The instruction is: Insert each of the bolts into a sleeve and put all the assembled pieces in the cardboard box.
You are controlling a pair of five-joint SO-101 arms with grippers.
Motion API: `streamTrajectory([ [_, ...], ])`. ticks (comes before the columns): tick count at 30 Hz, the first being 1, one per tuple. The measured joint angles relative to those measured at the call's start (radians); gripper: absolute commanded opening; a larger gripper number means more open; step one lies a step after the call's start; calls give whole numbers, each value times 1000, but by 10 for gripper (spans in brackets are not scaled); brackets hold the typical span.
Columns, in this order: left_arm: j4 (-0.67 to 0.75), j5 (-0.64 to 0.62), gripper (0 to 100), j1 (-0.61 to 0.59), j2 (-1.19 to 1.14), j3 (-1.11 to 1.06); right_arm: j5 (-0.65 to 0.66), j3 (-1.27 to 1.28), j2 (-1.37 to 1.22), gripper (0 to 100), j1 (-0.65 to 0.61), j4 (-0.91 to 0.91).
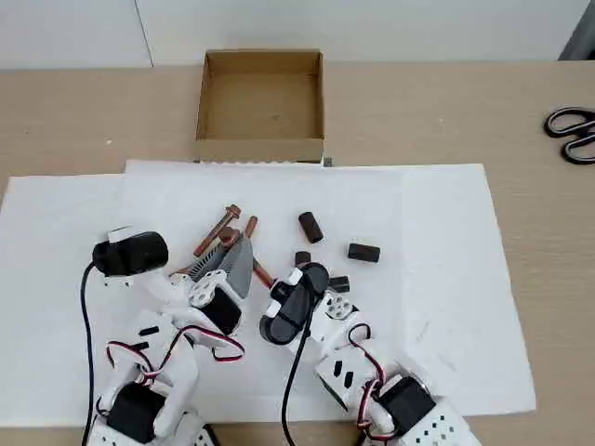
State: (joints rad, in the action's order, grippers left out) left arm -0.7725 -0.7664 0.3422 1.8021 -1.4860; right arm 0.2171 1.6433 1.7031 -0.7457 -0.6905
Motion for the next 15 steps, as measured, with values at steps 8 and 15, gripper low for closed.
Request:
streamTrajectory([
  [8,0,0,5,0,0,0,0,0,0,2,-23,49],
  [15,0,0,5,3,3,-21,0,2,0,2,-31,49],
])
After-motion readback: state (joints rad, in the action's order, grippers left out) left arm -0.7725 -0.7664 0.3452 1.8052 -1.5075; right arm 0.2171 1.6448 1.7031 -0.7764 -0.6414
